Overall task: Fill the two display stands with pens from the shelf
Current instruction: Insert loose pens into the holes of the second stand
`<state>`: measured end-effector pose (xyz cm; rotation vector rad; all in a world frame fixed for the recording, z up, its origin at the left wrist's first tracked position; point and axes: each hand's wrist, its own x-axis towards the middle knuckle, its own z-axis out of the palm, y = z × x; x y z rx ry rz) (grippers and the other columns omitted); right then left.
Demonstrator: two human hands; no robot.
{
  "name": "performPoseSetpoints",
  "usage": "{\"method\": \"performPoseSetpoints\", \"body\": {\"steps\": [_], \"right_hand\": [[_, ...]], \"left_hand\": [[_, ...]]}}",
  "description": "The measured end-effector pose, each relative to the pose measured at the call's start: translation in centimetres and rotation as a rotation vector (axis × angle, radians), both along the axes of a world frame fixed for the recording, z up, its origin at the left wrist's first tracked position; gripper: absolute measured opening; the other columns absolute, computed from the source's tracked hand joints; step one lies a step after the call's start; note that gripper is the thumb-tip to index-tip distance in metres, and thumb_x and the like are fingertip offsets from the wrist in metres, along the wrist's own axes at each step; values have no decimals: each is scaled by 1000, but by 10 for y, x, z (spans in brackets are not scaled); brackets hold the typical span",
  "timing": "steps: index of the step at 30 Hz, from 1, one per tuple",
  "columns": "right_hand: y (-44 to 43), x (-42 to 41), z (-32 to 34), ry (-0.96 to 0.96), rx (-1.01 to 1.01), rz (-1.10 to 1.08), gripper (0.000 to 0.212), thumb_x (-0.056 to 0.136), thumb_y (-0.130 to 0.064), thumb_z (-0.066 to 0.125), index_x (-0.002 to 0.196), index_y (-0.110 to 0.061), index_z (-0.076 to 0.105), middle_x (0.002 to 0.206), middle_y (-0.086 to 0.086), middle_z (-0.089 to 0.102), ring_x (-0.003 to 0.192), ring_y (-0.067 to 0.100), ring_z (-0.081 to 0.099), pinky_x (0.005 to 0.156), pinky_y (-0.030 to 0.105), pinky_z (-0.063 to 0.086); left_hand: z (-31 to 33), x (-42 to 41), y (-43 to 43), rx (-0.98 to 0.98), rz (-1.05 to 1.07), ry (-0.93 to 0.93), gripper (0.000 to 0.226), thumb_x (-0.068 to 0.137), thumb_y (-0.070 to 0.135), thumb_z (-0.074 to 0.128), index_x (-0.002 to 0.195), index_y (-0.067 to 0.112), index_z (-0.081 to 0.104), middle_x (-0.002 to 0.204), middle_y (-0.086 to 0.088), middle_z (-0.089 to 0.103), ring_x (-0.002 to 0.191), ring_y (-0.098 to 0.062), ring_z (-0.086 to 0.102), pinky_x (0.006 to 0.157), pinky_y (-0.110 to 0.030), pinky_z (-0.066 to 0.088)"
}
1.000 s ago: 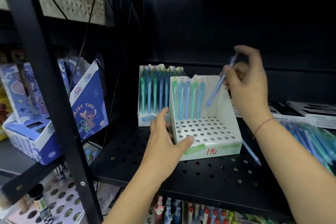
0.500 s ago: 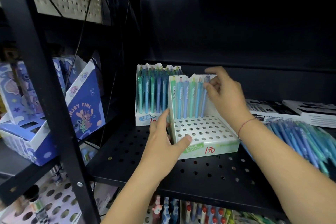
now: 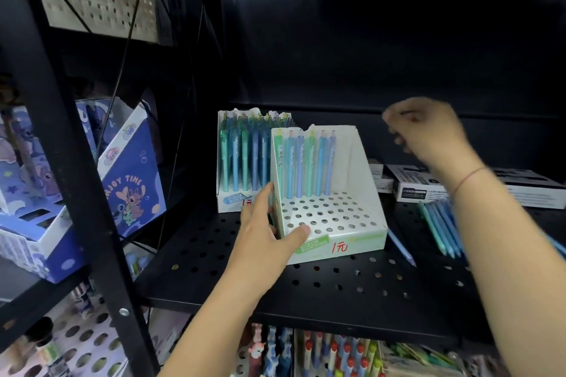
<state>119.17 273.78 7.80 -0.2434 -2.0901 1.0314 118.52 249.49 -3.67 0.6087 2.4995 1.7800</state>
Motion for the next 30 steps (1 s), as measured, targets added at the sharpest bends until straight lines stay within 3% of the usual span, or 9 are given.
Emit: {"method": "performPoseSetpoints", "body": {"steps": [5,9,14,16,18,21,25,30], "right_hand": [[40,24,-3,-734,292,-67,35,89,-33,65,81,0,67,68,12,65,56,21,55,54,26,44],[64,33,-27,-1052,498,-172,47,89,-43,61,60,-6,59,53,8,62,44,19,53,60,25,47],[68,30,-50,-1043,529,-231,53,89,-50,59,56,-10,46,31,-2,50,25,9,44,54,23,45],[63,28,-54,-1052,521,-208,53,87,-56,57,60,-12,44,38,-2,55,27,7,46,53,24,44],[55,29,-57,-1067,498,-172,53,86,-59,57,66,-11,46,56,4,62,40,11,54,55,24,44],[44,28,-57,-1106,540,-177,57,84,-65,53,70,-9,51,65,4,59,57,15,54,57,25,42],[37,20,-57,-1133,538,-194,56,85,-63,54,67,-11,46,65,3,52,57,14,50,54,24,39],[39,20,-51,-1205,506,-127,45,82,-46,70,74,-7,49,66,4,56,54,14,49,54,24,43]], "left_hand": [[-1,-2,1,17,9,13,83,85,34,69,145,49,14,139,8,33,100,-3,48,77,-19,41],[-1,-4,3,18,17,17,83,85,33,69,146,48,15,136,8,34,94,-3,50,66,-14,39],[-1,-3,4,31,16,7,83,85,33,69,146,47,15,132,9,36,94,-4,50,65,-16,40],[-1,-3,4,33,14,4,83,85,32,69,147,46,15,131,10,36,93,-4,51,65,-16,40],[-1,-3,4,35,16,1,84,85,32,69,147,46,15,132,9,36,93,-4,51,66,-18,40],[-1,-3,4,32,14,7,84,85,32,69,147,46,15,131,9,36,92,-5,51,67,-19,41],[0,-3,4,40,13,5,84,85,30,70,147,45,16,131,9,37,92,-5,52,66,-18,41],[0,-2,4,45,9,4,83,85,30,70,147,45,17,130,8,38,89,-7,54,67,-20,43]]}}
